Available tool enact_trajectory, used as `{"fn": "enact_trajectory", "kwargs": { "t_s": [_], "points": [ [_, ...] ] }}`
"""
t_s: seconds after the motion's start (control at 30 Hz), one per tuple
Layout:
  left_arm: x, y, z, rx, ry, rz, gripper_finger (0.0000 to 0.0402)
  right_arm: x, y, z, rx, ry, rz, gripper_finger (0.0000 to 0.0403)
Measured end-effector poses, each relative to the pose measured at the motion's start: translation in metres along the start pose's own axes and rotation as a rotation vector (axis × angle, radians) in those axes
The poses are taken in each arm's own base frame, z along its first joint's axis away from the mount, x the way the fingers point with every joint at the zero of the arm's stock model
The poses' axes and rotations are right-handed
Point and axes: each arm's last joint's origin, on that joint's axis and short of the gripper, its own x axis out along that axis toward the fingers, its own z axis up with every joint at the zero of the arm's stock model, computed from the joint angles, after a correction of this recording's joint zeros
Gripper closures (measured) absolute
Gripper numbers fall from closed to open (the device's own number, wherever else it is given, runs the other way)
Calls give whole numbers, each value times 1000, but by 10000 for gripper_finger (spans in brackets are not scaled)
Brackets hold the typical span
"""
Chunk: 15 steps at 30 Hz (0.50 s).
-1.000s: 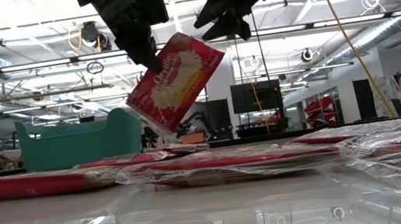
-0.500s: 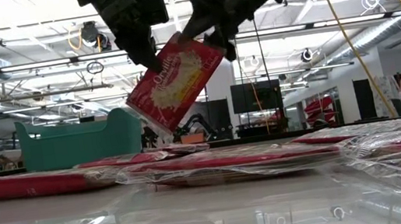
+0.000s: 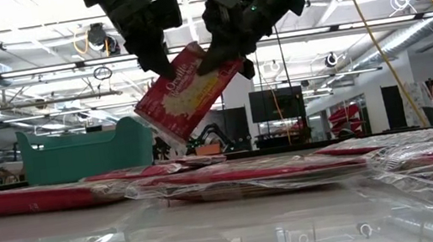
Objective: Sort popcorn bags into baskets
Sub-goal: Put the red popcorn bag into the green bin
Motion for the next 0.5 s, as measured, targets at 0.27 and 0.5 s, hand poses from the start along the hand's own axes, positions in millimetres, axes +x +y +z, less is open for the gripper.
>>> {"fn": "enact_trajectory", "kwargs": {
  "t_s": [0.27, 0.5],
  "points": [
    [-35, 14, -7, -130, 65, 107, 272, -11, -12, 4, 64, -10, -26, 382],
    [-86, 30, -18, -158, -60, 204, 206, -50, -20, 25, 66, -147, -29, 391]
  ]
}}
